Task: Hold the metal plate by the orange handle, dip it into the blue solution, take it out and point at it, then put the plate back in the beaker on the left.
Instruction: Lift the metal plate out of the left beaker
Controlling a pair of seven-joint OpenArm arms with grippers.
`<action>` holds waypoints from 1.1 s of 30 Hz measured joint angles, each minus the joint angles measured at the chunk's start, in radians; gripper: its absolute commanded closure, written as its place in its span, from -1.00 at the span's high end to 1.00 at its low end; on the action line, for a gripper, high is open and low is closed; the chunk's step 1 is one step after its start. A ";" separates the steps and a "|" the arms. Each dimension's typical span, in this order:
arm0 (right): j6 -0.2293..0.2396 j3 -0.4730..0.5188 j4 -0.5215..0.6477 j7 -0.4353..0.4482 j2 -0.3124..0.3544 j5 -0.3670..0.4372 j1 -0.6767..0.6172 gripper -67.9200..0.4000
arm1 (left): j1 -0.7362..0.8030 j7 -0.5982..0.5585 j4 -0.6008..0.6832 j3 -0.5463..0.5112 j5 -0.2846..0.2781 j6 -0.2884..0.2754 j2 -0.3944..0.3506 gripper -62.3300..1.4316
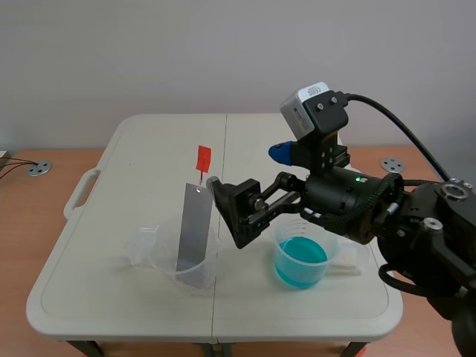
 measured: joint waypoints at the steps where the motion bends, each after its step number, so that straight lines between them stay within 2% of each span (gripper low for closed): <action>1: 0.000 -0.004 -0.009 0.000 -0.006 0.001 0.010 0.95 | 0.000 0.000 0.000 0.000 0.000 0.000 0.000 -0.90; 17: 0.008 -0.072 -0.263 -0.008 -0.126 0.014 0.188 0.95 | 0.000 0.000 0.000 0.000 0.000 0.000 0.000 -0.90; 19: 0.024 -0.074 -0.284 -0.008 -0.138 0.015 0.207 0.95 | 0.000 0.000 0.000 0.000 0.000 0.000 0.000 -0.90; 26: 0.044 -0.097 -0.328 -0.008 -0.177 0.029 0.256 0.95 | 0.000 0.004 0.000 0.000 0.000 0.000 0.000 -0.90; 31: 0.054 -0.115 -0.329 -0.009 -0.179 0.074 0.270 0.95 | 0.000 0.004 0.000 0.000 0.000 0.000 0.000 -0.90; 33: 0.054 -0.118 -0.329 -0.036 -0.179 0.096 0.271 0.95 | 0.000 0.004 0.000 0.000 0.000 0.000 0.000 -0.90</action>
